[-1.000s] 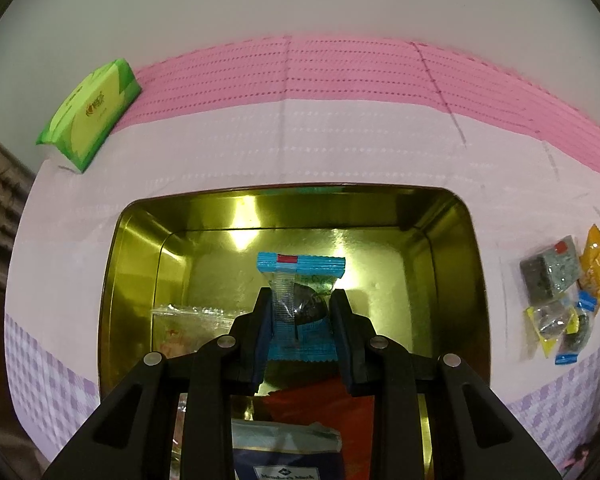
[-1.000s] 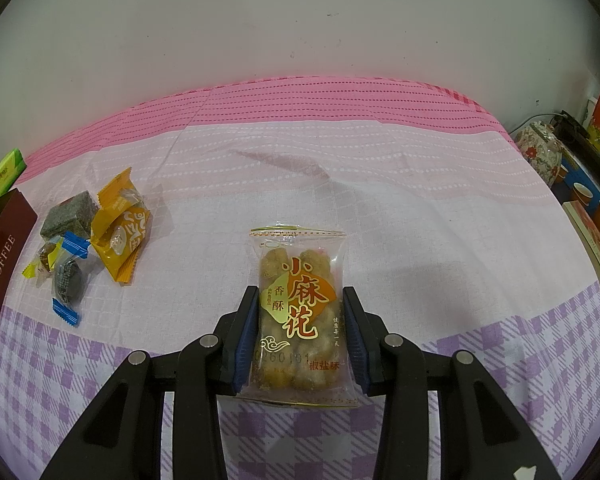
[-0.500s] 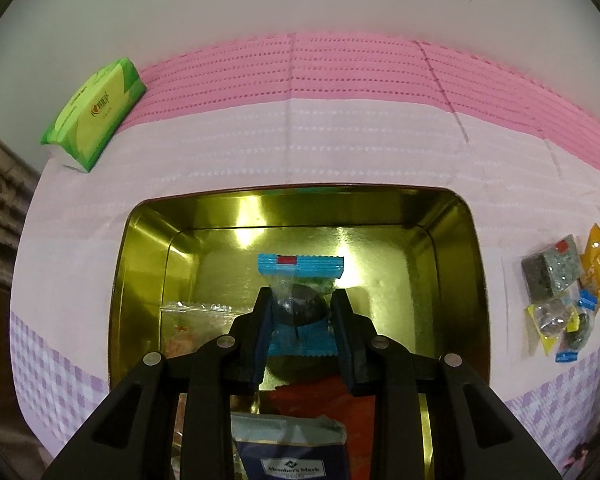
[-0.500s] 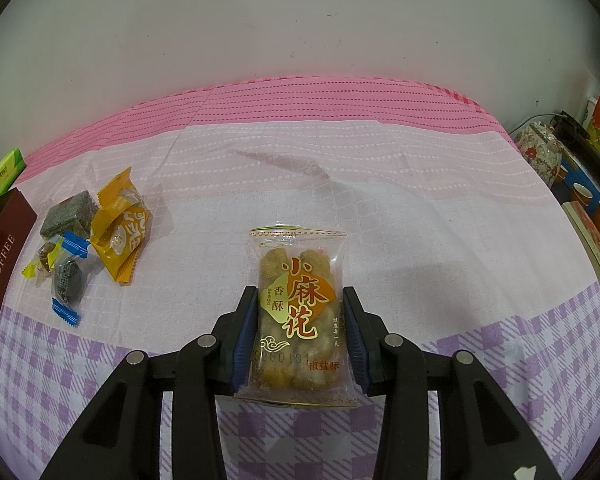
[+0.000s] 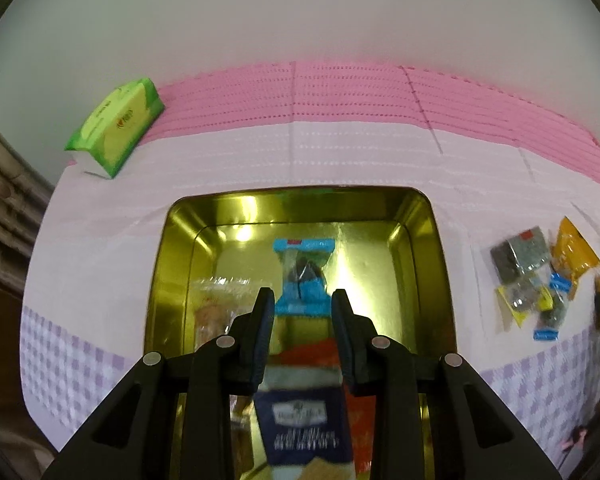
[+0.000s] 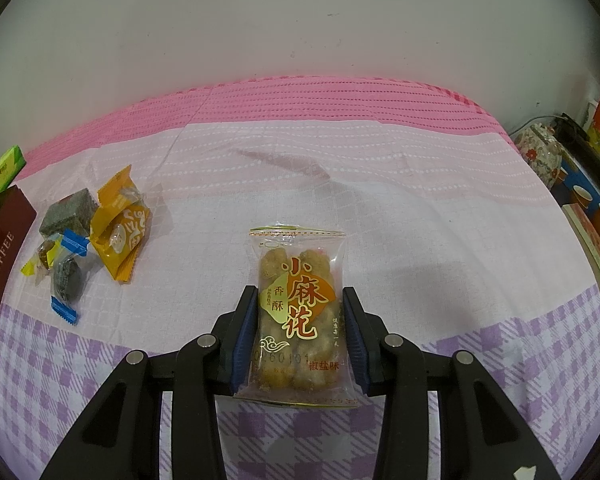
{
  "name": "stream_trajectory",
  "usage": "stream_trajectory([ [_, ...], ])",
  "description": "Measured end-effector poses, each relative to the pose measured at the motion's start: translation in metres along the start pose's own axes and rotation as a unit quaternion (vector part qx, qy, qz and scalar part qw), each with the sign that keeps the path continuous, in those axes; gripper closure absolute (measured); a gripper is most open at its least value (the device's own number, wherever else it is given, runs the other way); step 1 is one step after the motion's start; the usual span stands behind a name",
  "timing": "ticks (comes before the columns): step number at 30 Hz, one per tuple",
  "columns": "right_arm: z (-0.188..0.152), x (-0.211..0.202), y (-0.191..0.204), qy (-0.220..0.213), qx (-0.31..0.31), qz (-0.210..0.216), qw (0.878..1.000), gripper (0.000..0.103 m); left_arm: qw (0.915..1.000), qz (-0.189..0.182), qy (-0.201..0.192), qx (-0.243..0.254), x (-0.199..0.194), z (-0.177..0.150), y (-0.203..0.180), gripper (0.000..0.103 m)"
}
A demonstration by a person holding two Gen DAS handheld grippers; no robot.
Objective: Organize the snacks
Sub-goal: 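Carry the blue candy over the gold tin and open the left tool, then carry the twist bag over the gold tin and release it with the right tool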
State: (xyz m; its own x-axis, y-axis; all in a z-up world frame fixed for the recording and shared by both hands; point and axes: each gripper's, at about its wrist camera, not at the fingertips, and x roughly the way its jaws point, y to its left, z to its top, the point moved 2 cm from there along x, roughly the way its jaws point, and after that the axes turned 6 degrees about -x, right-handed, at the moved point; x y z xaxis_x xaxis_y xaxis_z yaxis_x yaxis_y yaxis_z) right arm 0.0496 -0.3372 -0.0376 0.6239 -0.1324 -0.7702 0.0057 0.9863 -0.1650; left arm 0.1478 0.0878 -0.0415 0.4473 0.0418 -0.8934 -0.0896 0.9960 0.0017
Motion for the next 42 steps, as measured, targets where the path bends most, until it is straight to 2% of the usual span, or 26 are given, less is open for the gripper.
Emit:
stream_trajectory([
  [5,0.006,0.001,-0.002,0.018,-0.004,0.004,1.0,0.065,0.9997,-0.007,-0.022,-0.003,-0.02,-0.019,0.007,0.072],
  [16,0.017,0.007,-0.006,0.06,-0.001,0.004,0.998,0.066,0.9992,0.005,-0.04,-0.005,-0.046,-0.055,0.034,0.072],
  [18,0.017,0.006,-0.005,0.064,-0.001,0.002,0.998,0.069,0.9991,0.009,-0.04,-0.01,-0.049,-0.06,0.038,0.072],
  [27,0.011,-0.01,0.007,0.073,0.016,-0.006,0.997,0.069,0.9978,0.028,-0.049,-0.035,-0.057,-0.084,0.06,0.072],
  [34,0.024,-0.045,0.044,0.048,0.01,0.034,0.998,0.069,0.9964,0.024,-0.049,-0.065,-0.062,-0.101,0.08,0.072],
  [42,0.046,-0.078,0.133,0.026,-0.041,0.119,0.992,0.069,0.9936,0.022,-0.056,-0.095,-0.072,-0.113,0.103,0.072],
])
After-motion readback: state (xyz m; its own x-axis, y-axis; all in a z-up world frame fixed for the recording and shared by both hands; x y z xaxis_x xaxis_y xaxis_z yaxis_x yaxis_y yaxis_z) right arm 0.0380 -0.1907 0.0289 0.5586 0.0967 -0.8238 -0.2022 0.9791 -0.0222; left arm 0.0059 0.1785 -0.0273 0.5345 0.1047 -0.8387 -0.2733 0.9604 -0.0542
